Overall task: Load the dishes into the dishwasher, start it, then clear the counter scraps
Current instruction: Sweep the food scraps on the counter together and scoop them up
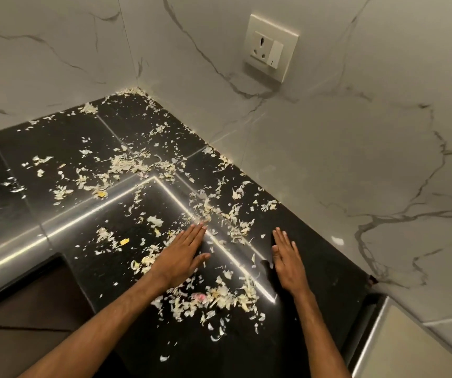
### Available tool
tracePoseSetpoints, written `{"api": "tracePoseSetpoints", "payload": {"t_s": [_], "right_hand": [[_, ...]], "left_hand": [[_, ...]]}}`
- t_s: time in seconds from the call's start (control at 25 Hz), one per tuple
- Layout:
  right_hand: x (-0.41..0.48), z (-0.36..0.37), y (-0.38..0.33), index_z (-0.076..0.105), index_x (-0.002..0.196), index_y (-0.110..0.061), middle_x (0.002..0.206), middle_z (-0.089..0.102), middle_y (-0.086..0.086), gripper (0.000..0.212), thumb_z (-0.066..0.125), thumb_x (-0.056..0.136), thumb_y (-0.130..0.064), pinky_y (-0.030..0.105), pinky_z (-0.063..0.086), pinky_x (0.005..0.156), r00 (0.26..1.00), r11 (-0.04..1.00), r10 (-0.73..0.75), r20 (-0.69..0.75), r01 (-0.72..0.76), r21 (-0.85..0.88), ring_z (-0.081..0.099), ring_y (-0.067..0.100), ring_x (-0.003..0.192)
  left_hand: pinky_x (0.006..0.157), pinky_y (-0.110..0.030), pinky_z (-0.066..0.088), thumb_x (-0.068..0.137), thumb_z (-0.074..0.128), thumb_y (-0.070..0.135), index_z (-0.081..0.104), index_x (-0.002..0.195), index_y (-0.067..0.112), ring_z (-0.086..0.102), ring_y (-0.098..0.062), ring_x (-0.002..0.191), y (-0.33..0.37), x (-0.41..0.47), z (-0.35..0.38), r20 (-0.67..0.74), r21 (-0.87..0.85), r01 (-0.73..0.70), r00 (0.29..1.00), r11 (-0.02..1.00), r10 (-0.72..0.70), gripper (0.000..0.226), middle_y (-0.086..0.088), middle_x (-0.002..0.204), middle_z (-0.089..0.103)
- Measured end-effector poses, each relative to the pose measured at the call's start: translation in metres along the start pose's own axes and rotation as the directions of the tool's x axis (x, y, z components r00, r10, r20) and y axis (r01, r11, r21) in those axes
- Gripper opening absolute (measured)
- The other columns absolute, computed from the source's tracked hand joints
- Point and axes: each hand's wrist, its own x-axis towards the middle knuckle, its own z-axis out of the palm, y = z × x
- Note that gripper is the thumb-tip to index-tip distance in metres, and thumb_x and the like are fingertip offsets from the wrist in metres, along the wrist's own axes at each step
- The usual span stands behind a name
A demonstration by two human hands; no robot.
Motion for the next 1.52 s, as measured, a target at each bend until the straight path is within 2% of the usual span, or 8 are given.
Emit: {"api": "tracePoseSetpoints", "payload": {"t_s": [0.2, 0.36, 0.6, 0.92, 1.12, 1.32, 1.44, 1.52], "right_hand": [[-0.031, 0.066, -0.08, 0.001, 0.158, -0.029, 0.163, -0.006, -0.01, 0.093, -0.014, 0.081, -0.08, 0.037, -0.005, 0.124, 0.987, 0.993, -0.12, 0.11, 0.118, 0.021, -0.008, 0.005, 0.15], [-0.066, 0.063, -0.066, 0.012, 0.156, -0.037, 0.161, 0.005, -0.015, 0.083, 0.001, 0.087, -0.081, 0.037, -0.003, 0.12, 0.978, 0.944, 0.161, -0.133, -0.113, 0.31, 0.0, 0.003, 0.149], [-0.115, 0.095, -0.071, 0.003, 0.157, -0.023, 0.165, 0.001, -0.004, 0.081, 0.0, 0.093, -0.073, 0.037, 0.0, 0.125, 0.948, 0.971, 0.239, -0.212, -0.231, 0.06, -0.005, 0.005, 0.152], [-0.074, 0.153, -0.179, 0.0, 0.158, -0.024, 0.164, -0.005, -0.006, 0.085, -0.005, 0.09, -0.075, 0.037, -0.002, 0.124, 0.971, 0.972, 0.19, -0.146, -0.165, 0.17, -0.006, 0.007, 0.152], [-0.152, 0.156, -0.161, 0.012, 0.158, -0.019, 0.165, 0.008, -0.004, 0.08, 0.006, 0.096, -0.07, 0.043, 0.002, 0.125, 0.847, 0.915, 0.399, -0.35, -0.348, 0.203, 0.0, 0.007, 0.152], [-0.166, 0.206, -0.231, 0.003, 0.158, -0.011, 0.166, -0.001, 0.004, 0.08, 0.004, 0.098, -0.065, 0.041, 0.004, 0.125, 0.769, 0.841, 0.532, -0.354, -0.527, 0.118, -0.006, 0.016, 0.153], [-0.12, 0.224, -0.27, -0.006, 0.157, -0.01, 0.165, -0.011, 0.007, 0.081, 0.003, 0.098, -0.065, 0.041, 0.002, 0.125, 0.767, 0.825, 0.556, -0.32, -0.555, 0.102, -0.012, 0.018, 0.152], [-0.084, 0.233, -0.294, -0.01, 0.156, -0.011, 0.164, -0.017, 0.006, 0.08, 0.006, 0.098, -0.063, 0.039, -0.002, 0.125, 0.812, 0.863, 0.5, -0.301, -0.495, 0.098, -0.017, 0.017, 0.151]], "left_hand": [[0.124, -0.032, -0.003, 0.097, 0.007, 0.065, -0.008, 0.155, 0.019, -0.015, -0.009, 0.15, -0.023, -0.041, 0.02, 0.003, -0.065, 0.048, 0.999, 0.997, -0.047, 0.076, 0.004, 0.162, -0.015], [0.123, -0.036, -0.002, 0.098, 0.007, 0.067, -0.005, 0.157, 0.024, -0.013, -0.006, 0.15, -0.074, -0.057, 0.007, -0.166, -0.141, 0.11, 0.977, 0.984, -0.133, 0.074, 0.006, 0.164, -0.01], [0.125, -0.044, 0.001, 0.091, 0.001, 0.073, -0.004, 0.156, 0.01, -0.011, -0.021, 0.151, -0.153, -0.083, -0.006, -0.112, -0.133, 0.409, 0.899, 0.902, -0.424, 0.091, -0.007, 0.163, -0.013], [0.124, -0.037, 0.0, 0.095, 0.007, 0.071, -0.006, 0.157, 0.026, -0.012, -0.006, 0.151, -0.109, -0.069, 0.012, -0.103, -0.289, -0.011, 0.994, 0.957, -0.02, 0.078, 0.012, 0.163, -0.014], [0.124, -0.038, -0.003, 0.097, 0.008, 0.067, -0.005, 0.157, 0.019, -0.015, -0.009, 0.151, -0.159, -0.083, 0.003, -0.161, -0.158, 0.065, 0.983, 0.985, -0.091, 0.079, 0.005, 0.164, -0.014], [0.124, -0.041, -0.003, 0.094, 0.004, 0.071, -0.002, 0.157, 0.011, -0.013, -0.016, 0.152, -0.205, -0.096, -0.006, -0.154, -0.103, 0.22, 0.96, 0.97, -0.234, 0.087, -0.001, 0.165, -0.012], [0.125, -0.045, -0.001, 0.091, -0.003, 0.073, -0.004, 0.157, 0.009, -0.017, -0.019, 0.151, -0.213, -0.094, -0.01, -0.086, -0.116, 0.241, 0.964, 0.963, -0.252, 0.091, -0.004, 0.163, -0.017], [0.125, -0.045, -0.001, 0.091, -0.003, 0.071, -0.011, 0.156, 0.013, -0.022, -0.016, 0.149, -0.203, -0.089, -0.007, -0.054, -0.16, 0.104, 0.992, 0.982, -0.114, 0.087, -0.003, 0.162, -0.023]]}}
